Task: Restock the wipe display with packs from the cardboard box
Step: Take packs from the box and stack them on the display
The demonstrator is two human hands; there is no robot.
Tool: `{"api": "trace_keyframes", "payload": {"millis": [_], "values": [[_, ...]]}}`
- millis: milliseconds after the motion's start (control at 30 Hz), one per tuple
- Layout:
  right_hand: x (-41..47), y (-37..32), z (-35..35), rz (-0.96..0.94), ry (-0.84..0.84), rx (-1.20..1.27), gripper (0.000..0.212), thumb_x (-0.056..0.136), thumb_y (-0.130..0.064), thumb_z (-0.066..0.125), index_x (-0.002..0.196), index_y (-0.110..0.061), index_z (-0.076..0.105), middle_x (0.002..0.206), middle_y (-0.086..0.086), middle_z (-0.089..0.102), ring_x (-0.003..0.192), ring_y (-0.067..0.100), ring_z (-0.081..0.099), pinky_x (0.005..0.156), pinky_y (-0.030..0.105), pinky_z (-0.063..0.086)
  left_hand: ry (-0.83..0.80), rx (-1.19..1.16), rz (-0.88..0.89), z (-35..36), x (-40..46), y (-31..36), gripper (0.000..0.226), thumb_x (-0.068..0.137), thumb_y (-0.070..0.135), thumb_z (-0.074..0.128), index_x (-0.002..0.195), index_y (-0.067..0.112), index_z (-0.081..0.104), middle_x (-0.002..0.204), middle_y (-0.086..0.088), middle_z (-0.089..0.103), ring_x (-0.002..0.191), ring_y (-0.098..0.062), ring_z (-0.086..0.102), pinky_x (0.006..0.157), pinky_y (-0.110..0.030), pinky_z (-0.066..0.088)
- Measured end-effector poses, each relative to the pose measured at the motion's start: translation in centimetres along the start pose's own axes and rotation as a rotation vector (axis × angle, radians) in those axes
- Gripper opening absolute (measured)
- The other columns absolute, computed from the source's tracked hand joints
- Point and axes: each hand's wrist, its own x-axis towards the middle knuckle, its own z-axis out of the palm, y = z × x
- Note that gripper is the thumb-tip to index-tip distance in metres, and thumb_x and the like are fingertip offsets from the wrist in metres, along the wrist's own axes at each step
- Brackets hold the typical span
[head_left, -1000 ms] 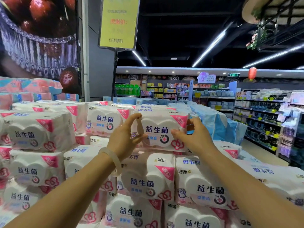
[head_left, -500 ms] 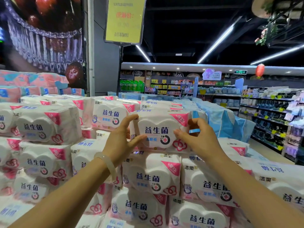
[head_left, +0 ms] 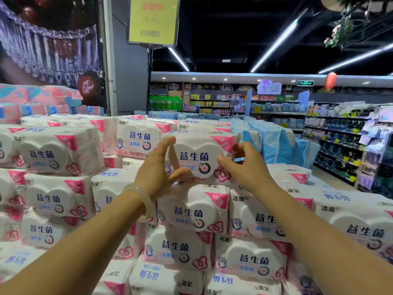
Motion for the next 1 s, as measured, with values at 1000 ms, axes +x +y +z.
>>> {"api": "trace_keyframes", "payload": {"millis": [1000], "values": [[-0.5,-1.2,-0.8,-0.2,-0.194,-0.615,0.089,0.085,-0.043,0.062,0.151,-0.03,0.004,0.16,0.004,-0.011,0.147,0.025,-0.011,0.119,0.045,0.001,-0.084,0.317,-0.043,0.3,-0.4,2.0,0.12,0.064,0.066,0.068,0.148,0.038,-0.014,0.158,-0.011,-0.021,0.146,-0.031,-0.017,0.119,-0.048,0.003]]}}
